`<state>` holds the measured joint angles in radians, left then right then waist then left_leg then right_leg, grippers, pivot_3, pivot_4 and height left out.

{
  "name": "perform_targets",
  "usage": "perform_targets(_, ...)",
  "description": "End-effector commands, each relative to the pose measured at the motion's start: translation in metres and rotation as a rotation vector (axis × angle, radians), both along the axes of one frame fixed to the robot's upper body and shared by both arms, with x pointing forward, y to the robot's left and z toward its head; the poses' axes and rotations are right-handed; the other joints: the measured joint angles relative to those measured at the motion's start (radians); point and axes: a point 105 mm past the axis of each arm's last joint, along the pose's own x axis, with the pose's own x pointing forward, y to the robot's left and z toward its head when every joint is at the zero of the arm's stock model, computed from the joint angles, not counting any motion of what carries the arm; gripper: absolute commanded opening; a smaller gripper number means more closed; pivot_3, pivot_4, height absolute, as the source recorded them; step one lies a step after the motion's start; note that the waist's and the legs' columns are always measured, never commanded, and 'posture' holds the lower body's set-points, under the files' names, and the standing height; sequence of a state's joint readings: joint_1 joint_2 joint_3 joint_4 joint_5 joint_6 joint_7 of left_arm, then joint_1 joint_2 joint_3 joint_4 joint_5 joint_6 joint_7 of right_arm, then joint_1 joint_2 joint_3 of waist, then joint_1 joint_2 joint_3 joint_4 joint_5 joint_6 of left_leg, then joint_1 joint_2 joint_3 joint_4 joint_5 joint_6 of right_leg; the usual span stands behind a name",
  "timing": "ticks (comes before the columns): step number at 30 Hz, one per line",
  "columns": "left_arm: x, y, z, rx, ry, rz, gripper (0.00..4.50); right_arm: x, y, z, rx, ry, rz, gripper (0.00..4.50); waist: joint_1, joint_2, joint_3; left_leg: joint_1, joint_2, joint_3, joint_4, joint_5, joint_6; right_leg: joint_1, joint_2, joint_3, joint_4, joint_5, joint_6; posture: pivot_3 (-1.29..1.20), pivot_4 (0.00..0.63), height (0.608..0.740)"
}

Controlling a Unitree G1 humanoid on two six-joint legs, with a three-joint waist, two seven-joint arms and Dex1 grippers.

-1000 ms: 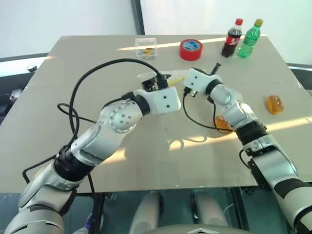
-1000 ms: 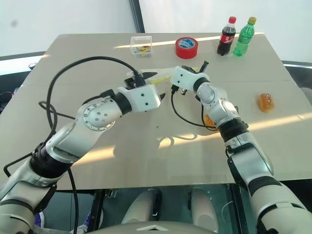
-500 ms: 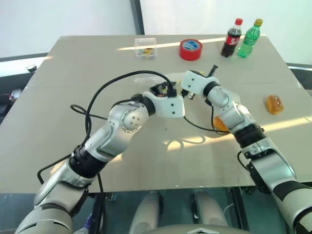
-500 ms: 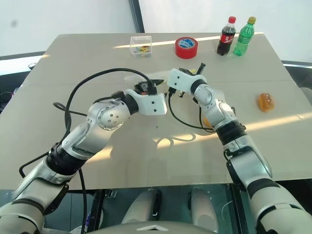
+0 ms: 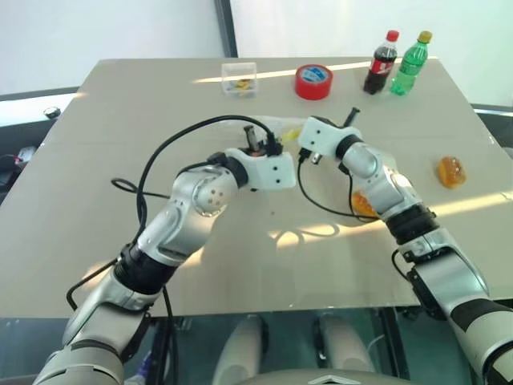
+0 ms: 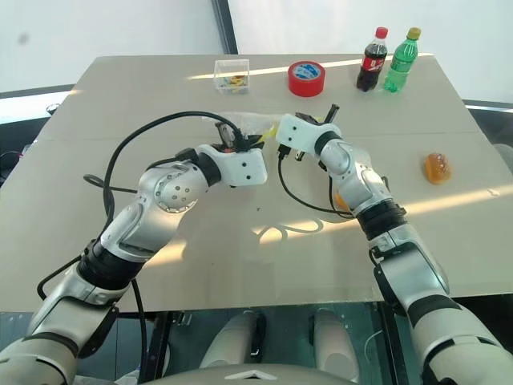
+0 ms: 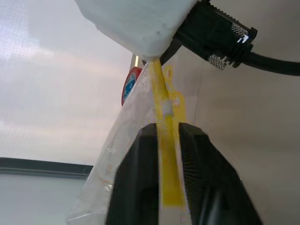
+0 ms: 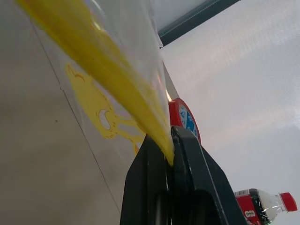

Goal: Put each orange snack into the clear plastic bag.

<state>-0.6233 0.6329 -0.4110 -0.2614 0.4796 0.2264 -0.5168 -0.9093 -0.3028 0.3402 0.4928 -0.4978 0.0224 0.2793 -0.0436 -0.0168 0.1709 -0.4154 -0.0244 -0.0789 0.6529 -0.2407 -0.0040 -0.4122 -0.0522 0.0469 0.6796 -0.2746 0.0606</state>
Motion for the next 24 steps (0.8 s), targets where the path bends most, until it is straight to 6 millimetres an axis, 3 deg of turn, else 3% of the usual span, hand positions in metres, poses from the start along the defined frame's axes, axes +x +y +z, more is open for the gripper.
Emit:
perform_targets(1,-0.01,-0.004,0.018,0.028,-0.123,-0.047,2.62,-0.002,0.0,0.012,0.012,-0.034,0.008,0.0,0.0,0.0,0.0,0.0,0.0,0.0,0.0,0.0,0.0,0.0,0.0,0.0,0.0,0.0,0.0,0.0,0.15,0.74)
perform_targets(2,-0.01,-0.003,0.019,0.045,-0.143,-0.049,3.04,-0.002,-0.001,0.013,0.013,-0.032,0.007,0.0,0.0,0.0,0.0,0.0,0.0,0.0,0.0,0.0,0.0,0.0,0.0,0.0,0.0,0.0,0.0,0.0,0.15,0.74)
perform_targets(12,-0.005,0.001,0.012,0.103,-0.166,-0.025,3.04,-0.001,-0.001,0.016,0.014,-0.029,0.01,0.0,0.0,0.0,0.0,0.0,0.0,0.0,0.0,0.0,0.0,0.0,0.0,0.0,0.0,0.0,0.0,0.0,0.15,0.74)
perform_targets(14,-0.004,0.002,0.011,0.102,-0.157,-0.017,2.5,-0.001,-0.001,0.015,0.013,-0.026,0.012,0.0,0.0,0.0,0.0,0.0,0.0,0.0,0.0,0.0,0.0,0.0,0.0,0.0,0.0,0.0,0.0,0.0,0.15,0.74)
perform_targets(15,-0.003,0.003,0.01,0.1,-0.152,-0.013,2.45,-0.001,-0.001,0.015,0.013,-0.025,0.012,0.0,0.0,0.0,0.0,0.0,0.0,0.0,0.0,0.0,0.0,0.0,0.0,0.0,0.0,0.0,0.0,0.0,0.15,0.74)
perform_targets(20,-0.003,0.003,0.009,0.104,-0.143,-0.016,0.03,-0.002,-0.001,0.014,0.009,-0.023,0.013,0.0,0.0,0.0,0.0,0.0,0.0,0.0,0.0,0.0,0.0,0.0,0.0,0.0,0.001,0.0,0.0,0.0,0.15,0.74)
perform_targets(24,-0.002,0.005,0.009,0.096,-0.143,-0.002,0.03,-0.002,-0.001,0.014,0.008,-0.02,0.015,0.0,0.0,0.0,0.0,0.0,0.0,0.0,0.0,0.0,0.0,0.0,0.0,0.0,0.001,0.0,0.0,0.0,0.15,0.74)
